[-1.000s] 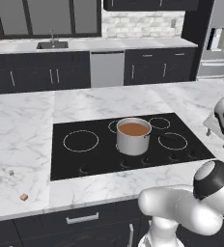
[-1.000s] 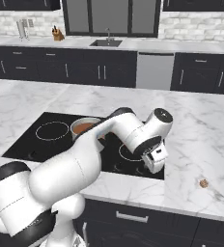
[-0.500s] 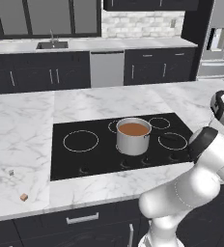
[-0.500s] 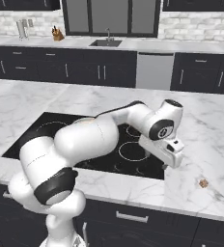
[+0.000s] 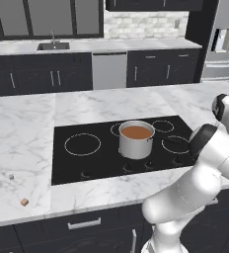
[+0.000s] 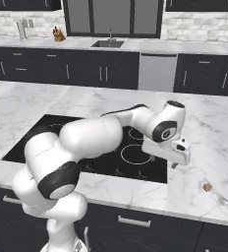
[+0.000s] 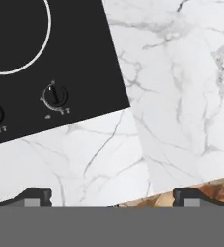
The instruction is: Pick up the sugar cube(s) and place them in the saucepan with hot chocolate.
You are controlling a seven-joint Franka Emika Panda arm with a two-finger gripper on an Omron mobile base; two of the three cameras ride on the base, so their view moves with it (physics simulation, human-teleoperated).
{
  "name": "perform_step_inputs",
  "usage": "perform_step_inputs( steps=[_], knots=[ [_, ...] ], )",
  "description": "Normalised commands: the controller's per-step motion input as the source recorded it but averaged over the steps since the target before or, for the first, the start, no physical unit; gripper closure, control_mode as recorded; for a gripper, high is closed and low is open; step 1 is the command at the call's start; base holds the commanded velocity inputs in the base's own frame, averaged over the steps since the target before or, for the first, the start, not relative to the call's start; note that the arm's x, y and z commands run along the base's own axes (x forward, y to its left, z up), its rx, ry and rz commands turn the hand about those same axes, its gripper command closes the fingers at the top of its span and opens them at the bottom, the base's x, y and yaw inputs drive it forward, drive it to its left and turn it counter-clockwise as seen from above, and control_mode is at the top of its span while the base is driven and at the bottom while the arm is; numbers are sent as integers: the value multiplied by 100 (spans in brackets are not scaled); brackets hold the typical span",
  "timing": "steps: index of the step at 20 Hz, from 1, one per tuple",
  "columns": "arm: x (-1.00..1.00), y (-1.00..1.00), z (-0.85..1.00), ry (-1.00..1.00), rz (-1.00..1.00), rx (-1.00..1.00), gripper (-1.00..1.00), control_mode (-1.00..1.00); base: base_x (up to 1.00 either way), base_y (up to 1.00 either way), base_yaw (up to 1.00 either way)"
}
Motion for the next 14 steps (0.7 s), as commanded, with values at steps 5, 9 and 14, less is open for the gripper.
perform_step_inputs(
  steps=[5, 9, 14],
  knots=[
    [-11, -28, -2, -30, 19, 0, -100, -100, 0, 0, 0],
    [-29, -32, -1, -23, 12, -1, -100, -100, 0, 0, 0],
    [-15, -56, -19, -10, 5, 0, -100, -100, 0, 0, 0]
  ],
)
